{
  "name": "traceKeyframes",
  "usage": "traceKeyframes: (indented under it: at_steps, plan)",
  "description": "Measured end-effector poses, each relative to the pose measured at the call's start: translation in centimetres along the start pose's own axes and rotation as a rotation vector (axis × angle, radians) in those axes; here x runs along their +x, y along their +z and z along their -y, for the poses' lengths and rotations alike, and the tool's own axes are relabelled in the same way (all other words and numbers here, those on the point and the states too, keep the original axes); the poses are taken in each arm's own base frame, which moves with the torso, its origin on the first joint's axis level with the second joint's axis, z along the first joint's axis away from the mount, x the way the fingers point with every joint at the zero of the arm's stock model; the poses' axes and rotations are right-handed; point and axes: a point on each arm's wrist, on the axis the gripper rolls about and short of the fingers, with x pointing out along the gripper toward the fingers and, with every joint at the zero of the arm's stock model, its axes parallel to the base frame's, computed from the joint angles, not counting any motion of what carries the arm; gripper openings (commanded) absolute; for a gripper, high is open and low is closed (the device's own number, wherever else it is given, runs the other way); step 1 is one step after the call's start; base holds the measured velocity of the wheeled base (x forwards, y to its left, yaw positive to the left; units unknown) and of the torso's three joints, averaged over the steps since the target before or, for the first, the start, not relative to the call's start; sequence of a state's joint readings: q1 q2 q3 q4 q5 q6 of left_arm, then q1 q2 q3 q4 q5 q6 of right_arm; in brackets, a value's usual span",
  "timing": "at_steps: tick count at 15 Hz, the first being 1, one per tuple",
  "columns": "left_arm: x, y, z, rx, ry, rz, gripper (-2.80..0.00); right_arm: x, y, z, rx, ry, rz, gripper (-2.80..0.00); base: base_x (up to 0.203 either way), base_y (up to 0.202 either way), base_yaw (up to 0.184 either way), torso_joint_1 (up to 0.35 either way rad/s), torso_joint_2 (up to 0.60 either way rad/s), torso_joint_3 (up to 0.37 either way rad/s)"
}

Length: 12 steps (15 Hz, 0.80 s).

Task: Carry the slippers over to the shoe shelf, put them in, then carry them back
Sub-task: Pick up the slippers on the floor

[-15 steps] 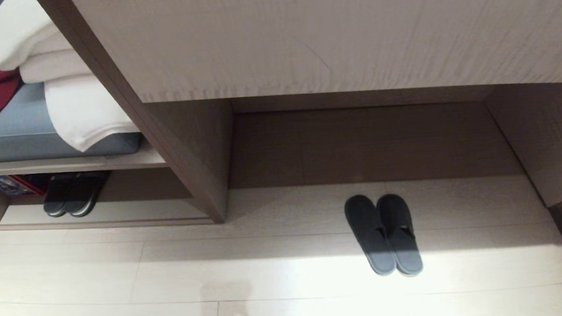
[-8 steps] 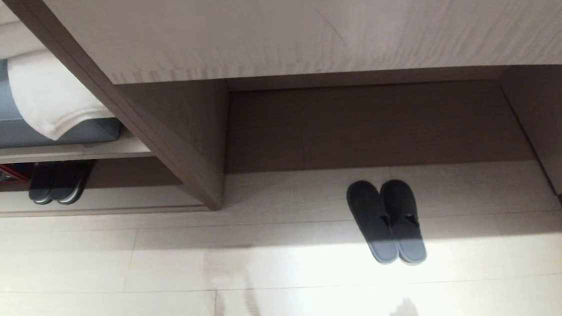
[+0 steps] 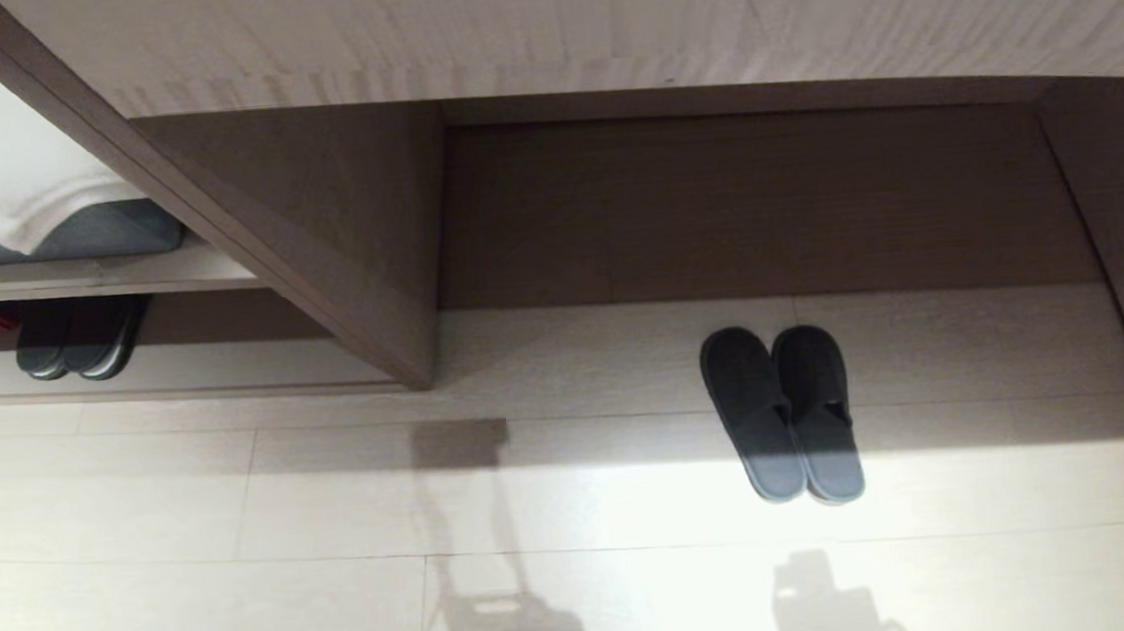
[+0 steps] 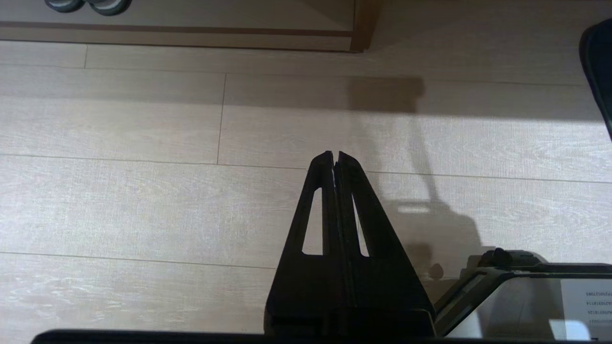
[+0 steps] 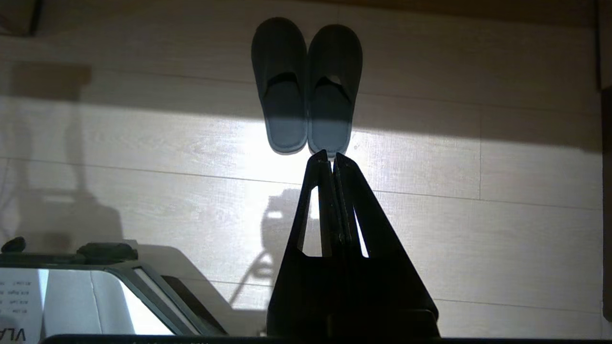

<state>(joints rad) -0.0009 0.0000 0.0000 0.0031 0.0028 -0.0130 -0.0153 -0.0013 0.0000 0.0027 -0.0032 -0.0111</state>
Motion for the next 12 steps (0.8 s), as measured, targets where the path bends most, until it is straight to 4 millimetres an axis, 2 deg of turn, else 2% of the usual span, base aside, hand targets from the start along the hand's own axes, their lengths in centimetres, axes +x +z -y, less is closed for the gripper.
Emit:
traceKeyframes:
  at_steps: [12]
  plan:
    - [0.0,0.0,0.0,-0.002,0.002,0.0,-2.8,0.0,0.0,0.0,-0.006,0.0,0.0,-2.8,0.0,0.0,0.0,0.003,0.0,-0.196]
